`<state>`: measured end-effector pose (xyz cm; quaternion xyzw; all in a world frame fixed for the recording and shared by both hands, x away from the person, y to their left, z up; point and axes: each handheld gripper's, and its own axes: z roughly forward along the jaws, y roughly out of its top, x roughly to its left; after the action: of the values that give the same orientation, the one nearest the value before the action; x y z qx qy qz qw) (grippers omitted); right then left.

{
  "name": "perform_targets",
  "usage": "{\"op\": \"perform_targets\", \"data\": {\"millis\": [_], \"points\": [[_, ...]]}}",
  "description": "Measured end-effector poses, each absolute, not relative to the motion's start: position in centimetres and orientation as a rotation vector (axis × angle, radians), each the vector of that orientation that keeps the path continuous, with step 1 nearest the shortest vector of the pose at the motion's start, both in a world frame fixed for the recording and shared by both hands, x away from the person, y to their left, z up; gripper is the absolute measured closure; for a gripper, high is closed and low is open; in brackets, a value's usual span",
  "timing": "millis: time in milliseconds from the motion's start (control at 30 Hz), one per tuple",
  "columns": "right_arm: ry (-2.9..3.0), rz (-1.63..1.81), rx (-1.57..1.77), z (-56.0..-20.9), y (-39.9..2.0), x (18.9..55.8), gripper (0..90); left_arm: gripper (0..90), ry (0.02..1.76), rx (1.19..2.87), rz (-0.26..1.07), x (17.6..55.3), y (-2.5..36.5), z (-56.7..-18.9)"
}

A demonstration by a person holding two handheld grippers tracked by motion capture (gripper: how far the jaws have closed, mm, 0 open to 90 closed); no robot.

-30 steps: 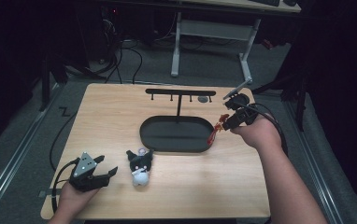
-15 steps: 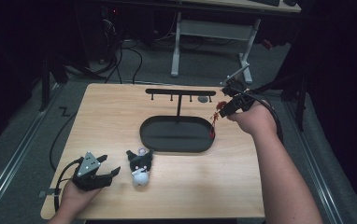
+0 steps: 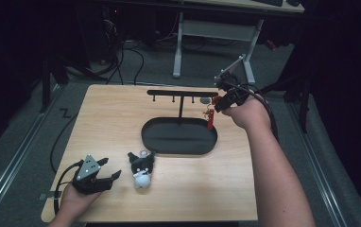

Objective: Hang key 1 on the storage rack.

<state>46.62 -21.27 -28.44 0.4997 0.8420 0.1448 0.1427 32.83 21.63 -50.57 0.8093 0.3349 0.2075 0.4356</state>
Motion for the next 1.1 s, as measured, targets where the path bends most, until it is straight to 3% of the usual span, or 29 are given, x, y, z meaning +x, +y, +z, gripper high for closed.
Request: {"op": "perform_targets", "data": {"millis": [1100], "points": [[2.353,0.438,1.530,-30.2,-22.3,49.6,67.2,31.9,0.837,2.025,0.510,32.7,21.8,-50.6]]}}
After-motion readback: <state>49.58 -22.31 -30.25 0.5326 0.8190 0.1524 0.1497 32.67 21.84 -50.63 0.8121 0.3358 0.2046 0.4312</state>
